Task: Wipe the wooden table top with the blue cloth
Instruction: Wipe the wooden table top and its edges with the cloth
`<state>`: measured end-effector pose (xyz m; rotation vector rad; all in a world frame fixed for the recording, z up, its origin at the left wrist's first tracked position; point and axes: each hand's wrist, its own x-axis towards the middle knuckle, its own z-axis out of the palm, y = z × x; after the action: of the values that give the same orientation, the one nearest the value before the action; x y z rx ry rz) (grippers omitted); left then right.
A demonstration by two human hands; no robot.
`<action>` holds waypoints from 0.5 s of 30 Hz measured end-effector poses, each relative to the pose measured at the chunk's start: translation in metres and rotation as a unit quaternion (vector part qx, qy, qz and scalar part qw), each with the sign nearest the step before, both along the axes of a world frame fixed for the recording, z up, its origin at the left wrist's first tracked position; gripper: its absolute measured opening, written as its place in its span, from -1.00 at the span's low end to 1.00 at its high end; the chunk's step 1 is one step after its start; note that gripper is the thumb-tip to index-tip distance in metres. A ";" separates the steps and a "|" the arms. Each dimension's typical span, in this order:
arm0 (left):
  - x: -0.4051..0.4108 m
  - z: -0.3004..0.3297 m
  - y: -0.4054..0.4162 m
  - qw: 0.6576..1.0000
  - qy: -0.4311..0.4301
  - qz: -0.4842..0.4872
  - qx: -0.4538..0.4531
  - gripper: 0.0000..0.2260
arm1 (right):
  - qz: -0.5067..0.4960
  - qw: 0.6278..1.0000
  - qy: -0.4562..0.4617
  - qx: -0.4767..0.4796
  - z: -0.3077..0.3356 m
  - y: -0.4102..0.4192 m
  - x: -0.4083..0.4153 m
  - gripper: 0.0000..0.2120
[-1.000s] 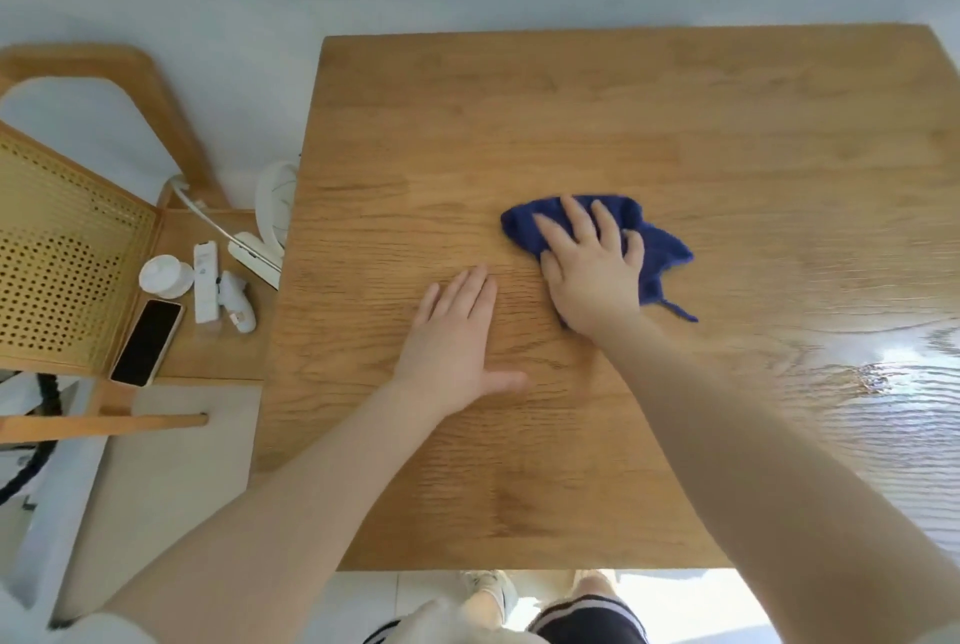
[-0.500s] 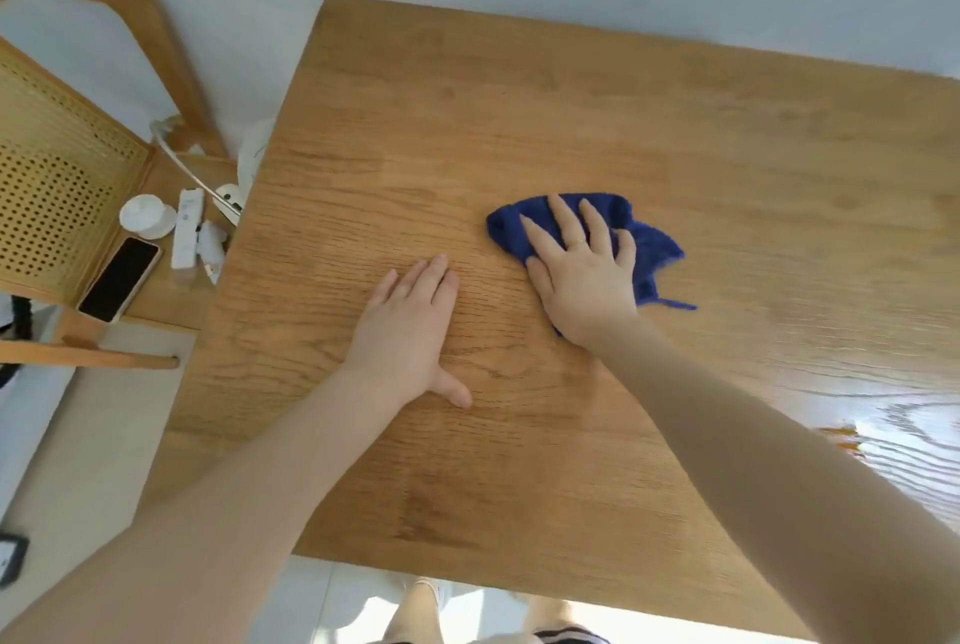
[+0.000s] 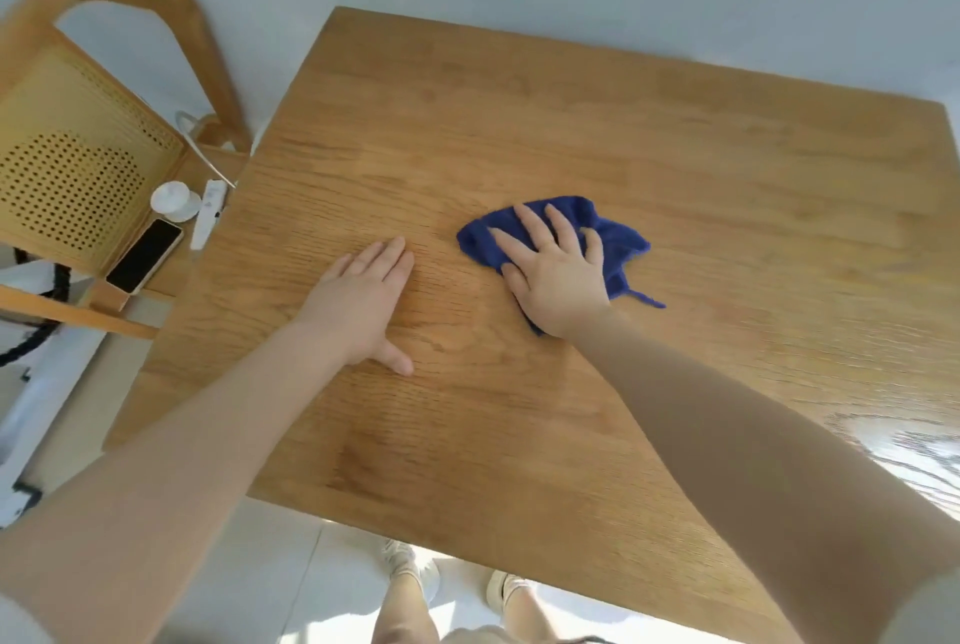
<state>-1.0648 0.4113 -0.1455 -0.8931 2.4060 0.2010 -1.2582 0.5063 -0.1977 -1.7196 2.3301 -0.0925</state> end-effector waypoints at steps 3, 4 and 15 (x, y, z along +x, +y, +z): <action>-0.002 0.004 0.008 1.000 0.008 0.017 0.021 0.13 | 0.066 0.997 0.011 -0.040 -0.004 0.051 0.020 -0.60; -0.005 0.006 0.010 0.999 0.015 0.016 0.027 0.12 | 0.100 0.994 0.013 -0.046 -0.004 0.070 0.023 -0.59; -0.055 -0.003 0.064 0.989 0.136 0.032 0.049 0.05 | -0.073 0.997 0.010 -0.002 -0.001 0.026 -0.062 -0.59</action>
<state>-1.1198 0.4751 -0.1481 -0.9502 2.5906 0.4911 -1.3198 0.5319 -0.1986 -1.5575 2.4699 -0.1072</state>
